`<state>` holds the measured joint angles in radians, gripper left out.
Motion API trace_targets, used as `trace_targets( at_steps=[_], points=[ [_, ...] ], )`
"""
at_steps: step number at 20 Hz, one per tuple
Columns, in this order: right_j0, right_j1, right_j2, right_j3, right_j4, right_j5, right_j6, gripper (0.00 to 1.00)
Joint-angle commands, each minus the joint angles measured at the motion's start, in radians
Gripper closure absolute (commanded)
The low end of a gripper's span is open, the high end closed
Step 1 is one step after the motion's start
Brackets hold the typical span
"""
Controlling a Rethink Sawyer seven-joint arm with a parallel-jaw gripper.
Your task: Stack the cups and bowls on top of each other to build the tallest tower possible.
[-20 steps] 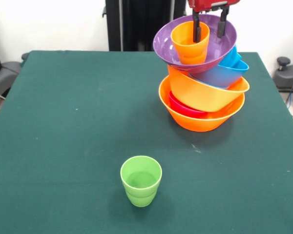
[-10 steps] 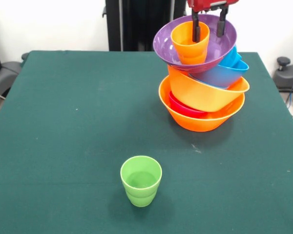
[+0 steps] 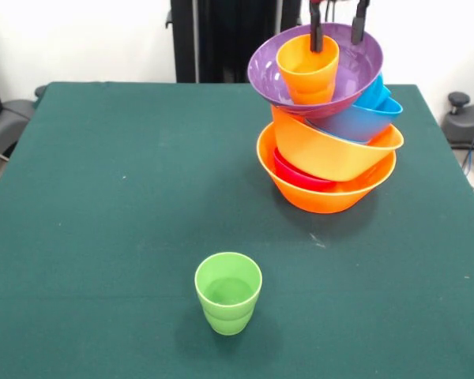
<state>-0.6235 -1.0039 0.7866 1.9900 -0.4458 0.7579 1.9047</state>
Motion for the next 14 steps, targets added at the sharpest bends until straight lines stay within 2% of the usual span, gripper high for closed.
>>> trace_targets(
  at_steps=[1,5,7,9,11,13,14],
  points=[
    [-0.092,-0.158,0.125,0.039,0.168,0.232,-0.259,0.0],
    [-0.143,-0.153,0.204,-0.056,0.177,0.305,-0.366,0.0],
    [-0.153,-0.117,0.22,-0.124,0.146,0.332,-0.404,0.0],
    [-0.145,-0.052,0.224,-0.217,0.094,0.365,-0.443,0.0],
    [-0.095,0.058,0.173,-0.315,-0.01,0.37,-0.437,0.0],
    [-0.04,0.175,0.12,-0.406,-0.114,0.294,-0.412,0.0],
    [-0.026,0.219,0.107,-0.431,-0.141,0.249,-0.402,0.0]
  ],
)
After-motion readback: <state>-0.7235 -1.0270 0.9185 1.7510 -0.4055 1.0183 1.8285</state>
